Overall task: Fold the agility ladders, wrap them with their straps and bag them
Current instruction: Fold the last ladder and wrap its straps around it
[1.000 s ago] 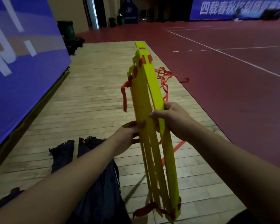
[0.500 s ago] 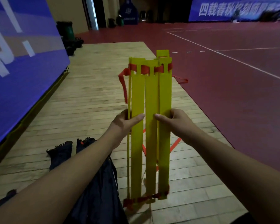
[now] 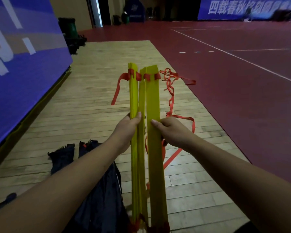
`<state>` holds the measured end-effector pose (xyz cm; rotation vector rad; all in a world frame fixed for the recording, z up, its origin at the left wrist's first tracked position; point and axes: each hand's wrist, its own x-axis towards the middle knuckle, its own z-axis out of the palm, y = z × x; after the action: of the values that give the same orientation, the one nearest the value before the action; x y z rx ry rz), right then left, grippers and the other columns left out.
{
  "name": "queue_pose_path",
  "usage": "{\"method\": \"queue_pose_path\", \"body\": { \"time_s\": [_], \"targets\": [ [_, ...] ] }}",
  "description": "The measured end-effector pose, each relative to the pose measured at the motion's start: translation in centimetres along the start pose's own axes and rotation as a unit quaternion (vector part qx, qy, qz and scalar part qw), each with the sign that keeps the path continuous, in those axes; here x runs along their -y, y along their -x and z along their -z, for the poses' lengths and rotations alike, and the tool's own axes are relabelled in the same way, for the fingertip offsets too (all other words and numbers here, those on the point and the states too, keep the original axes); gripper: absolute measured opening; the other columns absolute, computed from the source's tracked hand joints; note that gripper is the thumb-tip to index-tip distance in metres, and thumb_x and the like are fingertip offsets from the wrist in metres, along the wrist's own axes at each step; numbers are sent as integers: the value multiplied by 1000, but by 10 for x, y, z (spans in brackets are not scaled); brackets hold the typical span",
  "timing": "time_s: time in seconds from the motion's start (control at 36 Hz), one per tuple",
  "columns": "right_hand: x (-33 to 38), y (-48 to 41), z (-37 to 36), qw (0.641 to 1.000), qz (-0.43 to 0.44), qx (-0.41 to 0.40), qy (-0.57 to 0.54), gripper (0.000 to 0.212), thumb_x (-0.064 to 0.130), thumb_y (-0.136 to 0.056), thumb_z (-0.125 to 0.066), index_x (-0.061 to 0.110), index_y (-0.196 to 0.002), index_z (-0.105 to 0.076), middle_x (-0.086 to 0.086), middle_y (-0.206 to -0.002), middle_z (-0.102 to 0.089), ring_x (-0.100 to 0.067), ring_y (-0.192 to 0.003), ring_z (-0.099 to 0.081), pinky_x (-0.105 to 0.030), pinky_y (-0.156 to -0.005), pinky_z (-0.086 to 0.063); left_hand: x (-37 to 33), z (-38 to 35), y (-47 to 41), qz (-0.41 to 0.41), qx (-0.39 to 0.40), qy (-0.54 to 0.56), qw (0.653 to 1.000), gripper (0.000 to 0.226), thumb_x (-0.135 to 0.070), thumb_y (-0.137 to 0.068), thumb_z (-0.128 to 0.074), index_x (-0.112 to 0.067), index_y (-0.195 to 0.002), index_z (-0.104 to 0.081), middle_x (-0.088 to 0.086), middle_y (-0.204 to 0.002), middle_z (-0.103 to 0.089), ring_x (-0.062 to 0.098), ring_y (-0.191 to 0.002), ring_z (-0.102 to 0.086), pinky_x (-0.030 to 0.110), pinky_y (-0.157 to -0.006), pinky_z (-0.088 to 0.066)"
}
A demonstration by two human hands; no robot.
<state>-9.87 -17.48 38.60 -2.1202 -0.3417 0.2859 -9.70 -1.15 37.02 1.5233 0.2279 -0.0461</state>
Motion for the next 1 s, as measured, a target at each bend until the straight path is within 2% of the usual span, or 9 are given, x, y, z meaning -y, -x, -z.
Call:
{"method": "queue_pose_path", "body": {
  "time_s": [0.11, 0.22, 0.33, 0.44, 0.53, 0.61, 0.67, 0.81, 1.0],
  "targets": [
    [-3, -1, -4, 996, -17, 48, -74, 51, 41, -105, -45, -5, -112, -67, -17, -101, -72, -30, -83, -72, -31, -67, -61, -14, 0, 7, -6, 19, 43, 999, 53, -60, -91, -54, -13, -112, -66, 8, -95, -75, 26, -88, -73, 42, -77, -60],
    [-6, -4, 4, 966, -76, 51, -243, 73, 60, -102, -35, -5, -107, -66, -20, -96, -70, -31, -82, -68, -40, -74, -56, -27, 10, 9, -49, 32, 58, 997, 111, -89, -40, -72, -19, -126, -62, 7, -121, -71, 30, -114, -66, 53, -95, -54],
    [-15, -11, 5, 958, -175, 48, -222, 96, 78, -94, -13, 2, -113, -68, -22, -105, -72, -33, -94, -71, -44, -83, -58, -27, 20, 5, -72, 39, 9, 997, 68, -75, -51, -82, -25, -96, -75, 1, -118, -72, 28, -124, -59, 55, -109, -41],
    [-32, -12, -7, 963, -211, 63, -155, 66, 62, -101, -38, 5, -127, -58, -18, -124, -63, -32, -110, -64, -46, -96, -55, -31, 31, 2, -70, 109, -12, 992, 60, -76, -56, -79, -24, -86, -77, 1, -135, -64, 33, -136, -48, 62, -112, -32],
    [-43, -15, -15, 963, -208, 46, -167, 57, 47, -100, -55, 7, -140, -50, -21, -140, -53, -34, -119, -59, -42, -100, -53, -42, 35, 8, -87, 157, 16, 984, 26, -46, -75, -73, -20, -74, -72, 1, -98, -71, 26, -99, -67, 45, -85, -54],
    [-47, -18, -21, 960, -177, 67, -205, 62, 47, -97, -61, 14, -146, -45, -19, -151, -43, -36, -133, -50, -44, -108, -46, -48, 43, 11, -77, 221, 66, 970, 19, -31, -81, -60, -19, -71, -69, 1, -72, -63, 19, -68, -63, 35, -69, -51],
    [-47, -19, -26, 959, -150, 92, -223, 71, 51, -92, -63, 14, -149, -42, -14, -156, -39, -35, -141, -42, -46, -113, -39, -51, 48, 13, -62, 254, 103, 960, 12, -30, -76, -70, -18, -74, -67, -2, -68, -61, 16, -63, -61, 34, -70, -49],
    [-44, -16, -47, 942, -137, 148, -270, 78, 61, -86, -65, 23, -150, -42, -7, -158, -39, -32, -145, -38, -50, -119, -31, -51, 54, 13, -50, 332, 158, 929, 38, -44, -52, -91, -18, -69, -69, -4, -63, -60, 13, -56, -61, 27, -57, -53],
    [-35, -7, -65, 911, -137, 232, -313, 60, 53, -90, -59, 12, -134, -60, -9, -124, -66, -32, -118, -60, -57, -112, -41, -47, 53, 10, -57, 265, 240, 932, 42, -44, -44, -93, -17, -61, -65, -4, -52, -53, 12, -44, -52, 20, -48, -45]
  ]
}}
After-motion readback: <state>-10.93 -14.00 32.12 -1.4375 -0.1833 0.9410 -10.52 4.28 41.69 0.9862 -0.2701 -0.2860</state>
